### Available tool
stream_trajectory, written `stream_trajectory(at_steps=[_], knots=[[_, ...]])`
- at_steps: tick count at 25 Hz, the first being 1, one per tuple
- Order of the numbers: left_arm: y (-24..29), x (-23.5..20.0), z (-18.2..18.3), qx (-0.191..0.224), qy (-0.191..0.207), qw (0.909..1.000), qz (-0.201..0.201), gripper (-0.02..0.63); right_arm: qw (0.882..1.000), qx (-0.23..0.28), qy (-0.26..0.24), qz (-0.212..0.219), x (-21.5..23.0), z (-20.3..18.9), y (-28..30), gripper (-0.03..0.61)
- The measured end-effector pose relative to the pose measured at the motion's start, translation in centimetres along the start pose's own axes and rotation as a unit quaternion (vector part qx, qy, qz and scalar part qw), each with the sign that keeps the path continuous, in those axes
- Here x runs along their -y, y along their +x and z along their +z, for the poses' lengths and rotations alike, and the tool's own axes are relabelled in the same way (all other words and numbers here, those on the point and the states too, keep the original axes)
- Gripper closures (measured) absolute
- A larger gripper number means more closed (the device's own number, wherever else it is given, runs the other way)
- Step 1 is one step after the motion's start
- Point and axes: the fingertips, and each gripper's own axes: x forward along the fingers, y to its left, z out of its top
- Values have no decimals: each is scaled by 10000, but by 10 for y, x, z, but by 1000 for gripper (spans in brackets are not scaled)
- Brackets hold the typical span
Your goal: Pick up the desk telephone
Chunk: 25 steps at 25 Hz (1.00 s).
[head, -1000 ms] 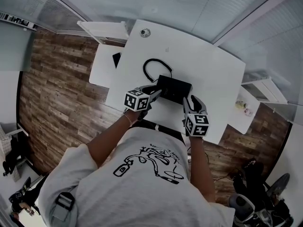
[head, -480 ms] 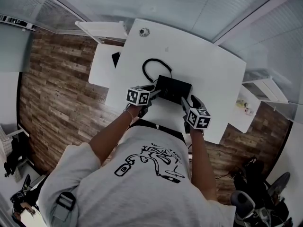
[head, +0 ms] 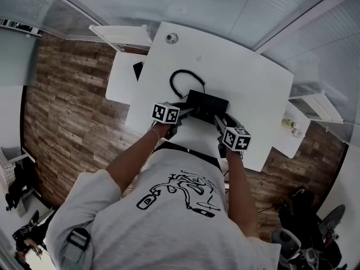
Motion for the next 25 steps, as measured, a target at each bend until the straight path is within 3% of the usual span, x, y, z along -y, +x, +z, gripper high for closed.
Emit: stream_trajectory(at_steps=[9, 25], knots=[[-3, 2, -1, -106, 123, 9998, 133, 412, 9999, -70, 87, -3, 1, 0, -3, 391], [-40, 35, 30, 262, 421, 9982, 322, 422, 9990, 386, 129, 198, -23, 35, -35, 394]])
